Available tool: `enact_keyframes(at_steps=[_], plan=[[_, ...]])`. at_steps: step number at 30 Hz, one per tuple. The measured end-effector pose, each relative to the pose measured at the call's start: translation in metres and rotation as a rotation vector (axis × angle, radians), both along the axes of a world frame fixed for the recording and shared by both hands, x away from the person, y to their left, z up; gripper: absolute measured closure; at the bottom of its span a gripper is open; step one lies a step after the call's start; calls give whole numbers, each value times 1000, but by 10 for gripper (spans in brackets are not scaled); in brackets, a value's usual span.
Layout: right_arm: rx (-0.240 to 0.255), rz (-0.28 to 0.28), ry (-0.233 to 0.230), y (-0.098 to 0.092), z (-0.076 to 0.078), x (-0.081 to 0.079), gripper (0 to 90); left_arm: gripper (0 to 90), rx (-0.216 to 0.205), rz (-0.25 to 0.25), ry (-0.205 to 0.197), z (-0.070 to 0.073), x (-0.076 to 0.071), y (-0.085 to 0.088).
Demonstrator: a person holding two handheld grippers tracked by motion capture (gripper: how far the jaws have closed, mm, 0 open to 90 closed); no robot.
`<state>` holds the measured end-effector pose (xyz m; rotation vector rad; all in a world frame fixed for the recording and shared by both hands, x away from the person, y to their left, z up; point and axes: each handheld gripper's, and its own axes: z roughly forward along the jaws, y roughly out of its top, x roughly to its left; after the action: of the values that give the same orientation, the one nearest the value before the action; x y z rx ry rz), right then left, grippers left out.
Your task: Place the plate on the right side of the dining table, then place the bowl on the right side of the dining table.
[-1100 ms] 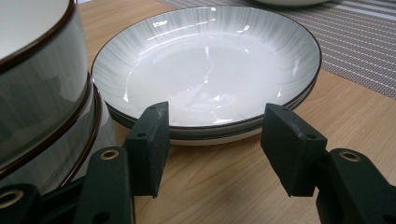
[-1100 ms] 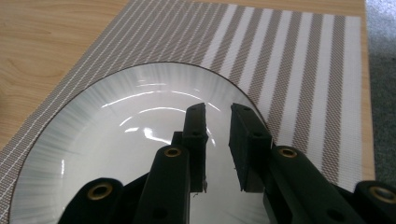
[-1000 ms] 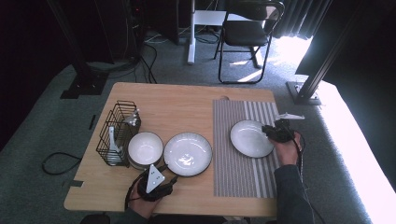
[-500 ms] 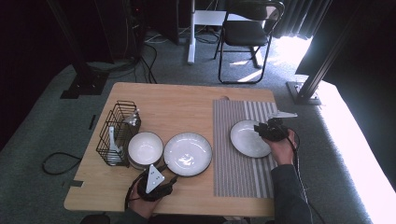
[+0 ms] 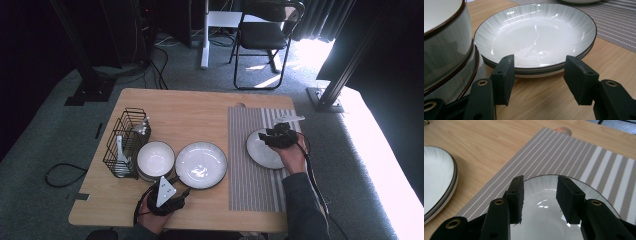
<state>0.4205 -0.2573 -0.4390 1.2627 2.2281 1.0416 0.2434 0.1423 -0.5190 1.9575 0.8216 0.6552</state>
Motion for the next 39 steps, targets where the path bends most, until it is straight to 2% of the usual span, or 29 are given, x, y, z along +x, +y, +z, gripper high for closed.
enact_keyframes(at_steps=[17, 39], plan=[[-39, 97, -17, 27, 8, -1, 556, 433, 2, 0, -1, 0, 0, 0], [-51, 156, -32, 46, 14, -1, 546, 433, 2, -1, -1, 0, 0, 0]])
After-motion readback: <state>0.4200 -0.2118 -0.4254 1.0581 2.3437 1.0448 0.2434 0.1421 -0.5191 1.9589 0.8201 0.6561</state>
